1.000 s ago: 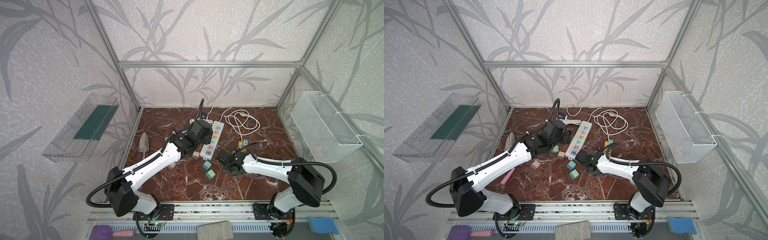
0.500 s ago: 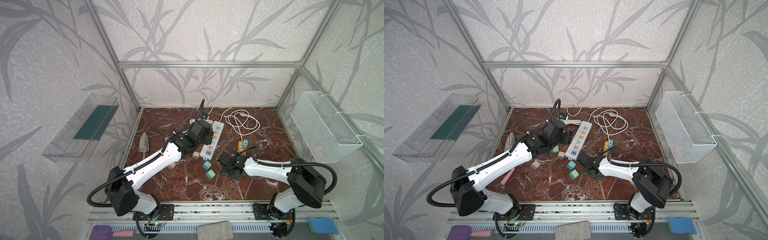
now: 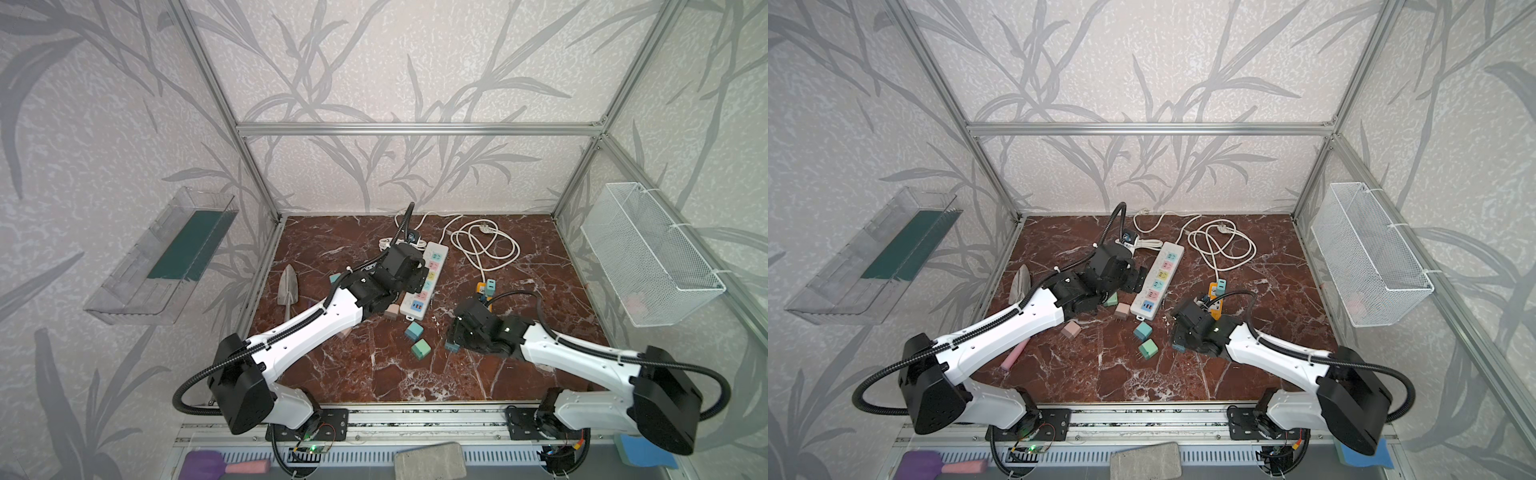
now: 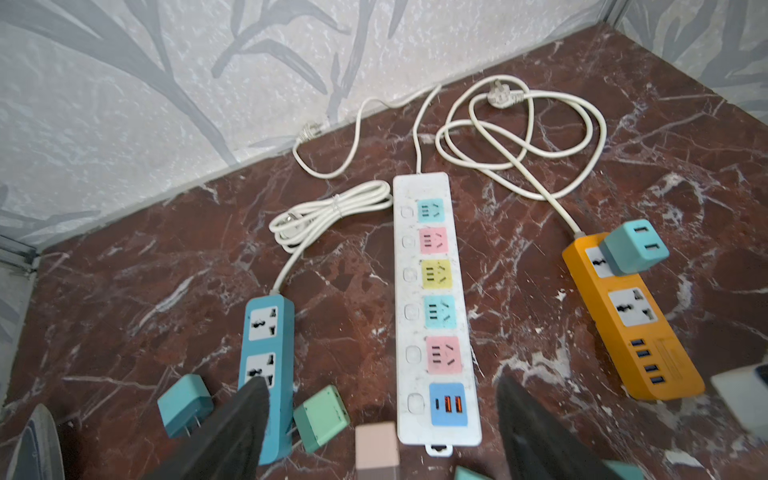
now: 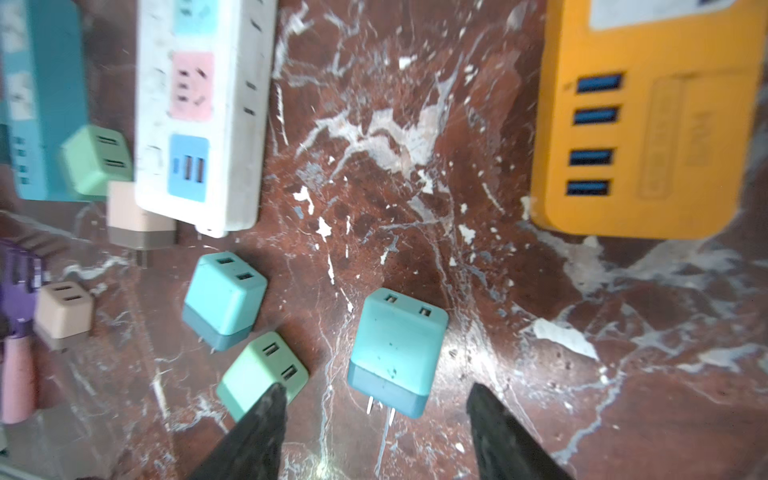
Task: Insert the plug
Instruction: 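Grasp the teal adapter with left gripper while right gripper opens and releases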
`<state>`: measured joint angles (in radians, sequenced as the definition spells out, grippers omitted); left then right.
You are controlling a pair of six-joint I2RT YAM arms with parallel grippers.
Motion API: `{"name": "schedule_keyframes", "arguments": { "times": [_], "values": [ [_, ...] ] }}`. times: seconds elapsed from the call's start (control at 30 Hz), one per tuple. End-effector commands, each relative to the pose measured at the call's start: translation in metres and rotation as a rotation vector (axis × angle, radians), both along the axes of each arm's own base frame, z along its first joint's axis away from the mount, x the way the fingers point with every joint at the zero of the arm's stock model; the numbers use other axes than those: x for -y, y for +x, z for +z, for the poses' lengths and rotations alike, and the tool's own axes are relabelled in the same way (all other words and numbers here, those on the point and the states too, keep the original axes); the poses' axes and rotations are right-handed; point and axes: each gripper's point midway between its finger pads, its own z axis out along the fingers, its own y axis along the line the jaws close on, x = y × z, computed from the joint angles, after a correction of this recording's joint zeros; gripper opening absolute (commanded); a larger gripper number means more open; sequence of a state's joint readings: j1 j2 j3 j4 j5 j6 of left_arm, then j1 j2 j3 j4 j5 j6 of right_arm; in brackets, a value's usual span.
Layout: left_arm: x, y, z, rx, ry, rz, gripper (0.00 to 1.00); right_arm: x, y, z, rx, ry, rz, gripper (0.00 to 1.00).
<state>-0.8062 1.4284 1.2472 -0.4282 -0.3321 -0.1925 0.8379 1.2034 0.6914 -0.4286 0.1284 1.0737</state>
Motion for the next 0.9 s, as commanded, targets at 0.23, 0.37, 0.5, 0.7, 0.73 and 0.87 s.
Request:
{"name": "schedule_keyframes", "arguments": {
  "times": [0.23,0.37,0.5,0.7,0.73,0.87],
  "values": [
    [0.069,-0.1,-0.089,-0.34,0.166,-0.276,0.79,0.106,-0.006,0.043,0.058,-0.059,-0.04,0.48],
    [0.088,-0.099,-0.121,-0.481,0.24,-0.255,0.78,0.132,0.0,0.047,0.053,-0.055,-0.115,0.31],
    [0.103,-0.096,-0.147,-0.568,0.31,-0.238,0.78,0.145,0.0,0.039,0.052,-0.046,-0.176,0.46],
    [0.116,-0.114,-0.171,-0.662,0.283,-0.233,0.78,0.157,-0.011,0.029,0.045,-0.05,-0.214,0.63],
    [0.117,-0.116,-0.174,-0.67,0.278,-0.232,0.78,0.157,-0.012,0.027,0.043,-0.045,-0.215,0.63],
    [0.129,-0.129,-0.181,-0.701,0.263,-0.247,0.78,0.161,-0.016,0.021,0.032,-0.047,-0.23,0.63]
  ]
}}
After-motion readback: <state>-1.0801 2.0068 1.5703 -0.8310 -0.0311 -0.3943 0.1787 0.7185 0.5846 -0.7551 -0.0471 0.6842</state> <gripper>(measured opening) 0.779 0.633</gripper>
